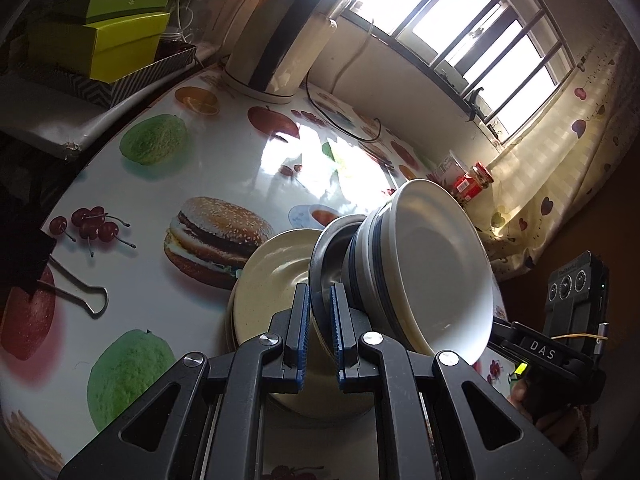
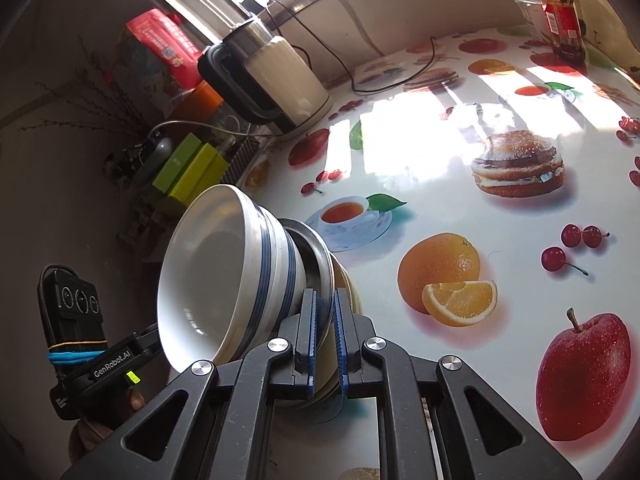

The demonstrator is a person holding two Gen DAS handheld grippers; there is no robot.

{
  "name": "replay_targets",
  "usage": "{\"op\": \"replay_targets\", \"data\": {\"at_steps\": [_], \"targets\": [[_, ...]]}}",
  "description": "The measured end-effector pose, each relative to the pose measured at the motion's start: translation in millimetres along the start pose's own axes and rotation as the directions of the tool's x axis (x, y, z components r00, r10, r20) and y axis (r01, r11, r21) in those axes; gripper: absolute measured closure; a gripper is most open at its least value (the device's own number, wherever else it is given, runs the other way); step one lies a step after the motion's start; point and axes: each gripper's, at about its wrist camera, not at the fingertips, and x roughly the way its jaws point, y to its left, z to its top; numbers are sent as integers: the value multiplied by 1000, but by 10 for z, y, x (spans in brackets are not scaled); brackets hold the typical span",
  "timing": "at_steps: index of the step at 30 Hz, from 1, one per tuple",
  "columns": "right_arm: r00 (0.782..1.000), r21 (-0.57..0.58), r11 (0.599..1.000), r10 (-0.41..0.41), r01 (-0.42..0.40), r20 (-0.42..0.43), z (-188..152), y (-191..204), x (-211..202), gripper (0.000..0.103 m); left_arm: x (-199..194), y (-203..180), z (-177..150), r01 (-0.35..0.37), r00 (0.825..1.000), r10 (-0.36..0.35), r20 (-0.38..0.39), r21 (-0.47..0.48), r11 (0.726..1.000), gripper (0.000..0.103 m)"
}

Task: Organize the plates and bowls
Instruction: 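Carry the nested bowl stack with both tools over the beige plates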

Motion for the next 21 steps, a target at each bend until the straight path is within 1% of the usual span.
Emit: {"op": "replay_targets", "data": {"at_steps": [21], "targets": [[999, -7, 1000, 3, -4, -32, 34, 80, 192, 93, 24, 162, 12, -24, 1000, 24, -13, -22, 999, 94]]}}
